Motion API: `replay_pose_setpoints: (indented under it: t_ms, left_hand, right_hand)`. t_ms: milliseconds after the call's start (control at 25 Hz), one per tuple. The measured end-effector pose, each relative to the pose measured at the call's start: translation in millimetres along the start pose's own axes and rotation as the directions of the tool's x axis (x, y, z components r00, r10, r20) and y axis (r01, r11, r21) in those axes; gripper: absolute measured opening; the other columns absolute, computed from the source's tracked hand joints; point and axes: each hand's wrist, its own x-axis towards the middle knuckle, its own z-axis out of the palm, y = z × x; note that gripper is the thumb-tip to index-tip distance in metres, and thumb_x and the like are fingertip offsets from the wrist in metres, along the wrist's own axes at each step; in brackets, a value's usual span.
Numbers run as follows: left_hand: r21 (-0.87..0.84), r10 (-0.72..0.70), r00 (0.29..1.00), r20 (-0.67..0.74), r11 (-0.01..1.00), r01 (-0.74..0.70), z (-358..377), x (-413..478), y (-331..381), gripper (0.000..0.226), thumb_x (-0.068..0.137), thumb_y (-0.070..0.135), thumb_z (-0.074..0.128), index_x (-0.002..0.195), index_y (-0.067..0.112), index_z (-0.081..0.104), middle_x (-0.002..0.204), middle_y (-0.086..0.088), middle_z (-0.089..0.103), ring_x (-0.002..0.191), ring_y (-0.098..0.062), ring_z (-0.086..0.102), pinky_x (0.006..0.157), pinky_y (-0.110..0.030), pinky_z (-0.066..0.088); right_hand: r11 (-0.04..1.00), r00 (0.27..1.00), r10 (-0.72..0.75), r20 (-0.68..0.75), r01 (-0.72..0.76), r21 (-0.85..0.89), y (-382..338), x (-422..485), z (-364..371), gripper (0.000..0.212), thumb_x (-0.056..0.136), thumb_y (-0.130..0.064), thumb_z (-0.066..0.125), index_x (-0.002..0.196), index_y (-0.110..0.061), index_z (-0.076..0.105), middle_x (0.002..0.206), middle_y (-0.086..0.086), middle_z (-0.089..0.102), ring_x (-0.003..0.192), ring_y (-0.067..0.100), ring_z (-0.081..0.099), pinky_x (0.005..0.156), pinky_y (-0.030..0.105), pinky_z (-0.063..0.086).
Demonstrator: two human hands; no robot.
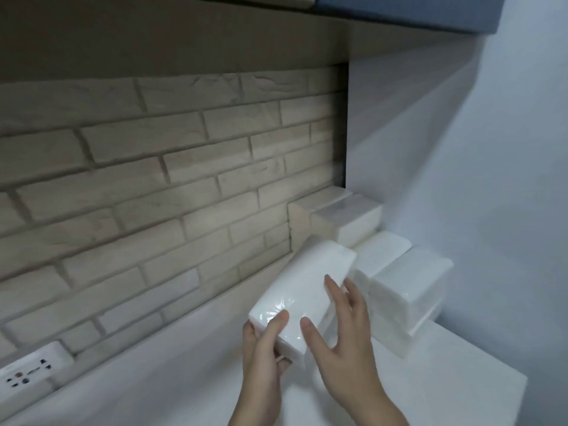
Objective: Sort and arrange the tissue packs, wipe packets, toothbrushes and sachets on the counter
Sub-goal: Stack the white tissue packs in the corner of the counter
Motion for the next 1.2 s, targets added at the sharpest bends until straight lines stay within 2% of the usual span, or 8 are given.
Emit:
replay_pose_setpoints:
  t_ms: [160,440,560,640,800,880,1080,1200]
  left_hand:
    - [0.003,-0.026,0.999,0.031,1.0,0.026,60,26,-9,0.06,0.067,0.046,0.079,0.121,0.028,0.061,0.119,0.003,0.074,0.107,-0.021,0.073,0.077,-0.04,0.058]
    - [0.055,-0.073,0.997,0.03,0.996,0.072,134,74,-27,0.076,0.058,0.054,0.084,0.122,0.023,0.059,0.119,-0.004,0.071,0.105,-0.024,0.071,0.082,-0.04,0.056]
    - [-0.009,-0.106,0.991,0.087,0.994,0.107,154,87,-33,0.094,0.071,0.059,0.081,0.148,0.032,0.035,0.136,0.002,0.05,0.129,-0.023,0.055,0.103,-0.039,0.05]
    - [-0.05,-0.101,0.992,0.079,0.993,0.105,165,88,-36,0.085,0.085,0.059,0.068,0.155,0.04,0.023,0.146,0.007,0.037,0.14,-0.022,0.042,0.117,-0.043,0.038]
    - [0.061,-0.01,0.989,-0.145,0.998,0.02,179,82,-50,0.042,0.098,0.053,0.052,0.136,0.034,0.047,0.145,0.003,0.041,0.114,-0.009,0.051,0.113,-0.045,0.038]
    - [0.03,0.024,0.987,-0.16,0.999,-0.02,187,78,-55,0.026,0.103,0.044,0.047,0.125,0.031,0.053,0.139,-0.001,0.046,0.115,-0.011,0.053,0.111,-0.049,0.042]
    - [0.013,0.054,0.995,-0.079,0.998,-0.053,203,81,-55,0.024,0.106,0.04,0.042,0.12,0.031,0.058,0.134,0.001,0.053,0.127,-0.015,0.051,0.112,-0.047,0.043]
    - [0.067,-0.001,0.998,0.057,0.998,-0.003,209,88,-48,0.035,0.105,0.048,0.04,0.134,0.035,0.056,0.141,0.011,0.05,0.134,-0.01,0.047,0.115,-0.048,0.04]
  right_hand:
    - [0.989,0.999,-0.045,0.014,0.046,-0.141,29,36,-39,0.066,0.086,-0.074,0.043,0.148,-0.057,0.035,0.167,-0.02,-0.001,0.156,0.002,-0.001,0.125,0.035,0.02]
    - [0.922,0.99,-0.113,0.089,0.138,-0.363,61,82,-93,0.062,0.092,-0.075,0.036,0.151,-0.058,0.03,0.167,-0.026,-0.01,0.155,0.001,-0.003,0.118,0.033,0.025]
    - [0.879,0.983,-0.079,0.163,0.146,-0.453,73,94,-102,0.067,0.093,-0.075,0.039,0.154,-0.057,0.02,0.167,-0.026,-0.007,0.155,0.001,-0.006,0.119,0.036,0.024]
    - [0.855,0.984,-0.041,0.173,0.124,-0.504,80,101,-105,0.067,0.095,-0.072,0.041,0.155,-0.058,0.015,0.168,-0.025,-0.006,0.156,0.003,-0.006,0.119,0.039,0.026]
    - [0.821,0.985,-0.038,0.167,0.127,-0.556,88,113,-105,0.056,0.103,-0.062,0.035,0.155,-0.055,0.018,0.17,-0.02,-0.001,0.157,0.008,-0.001,0.118,0.04,0.027]
    - [0.815,0.986,-0.048,0.161,0.132,-0.564,89,118,-105,0.053,0.104,-0.058,0.033,0.156,-0.052,0.021,0.17,-0.018,0.003,0.157,0.009,0.002,0.116,0.04,0.028]
    - [0.827,0.989,-0.019,0.144,0.096,-0.555,95,130,-111,0.051,0.104,-0.057,0.033,0.153,-0.057,0.018,0.168,-0.019,0.008,0.152,0.009,0.017,0.11,0.042,0.035]
    - [0.821,0.985,0.091,0.15,0.011,-0.571,99,144,-120,0.05,0.104,-0.061,0.027,0.153,-0.06,0.016,0.169,-0.022,0.003,0.144,0.015,0.034,0.109,0.049,0.035]
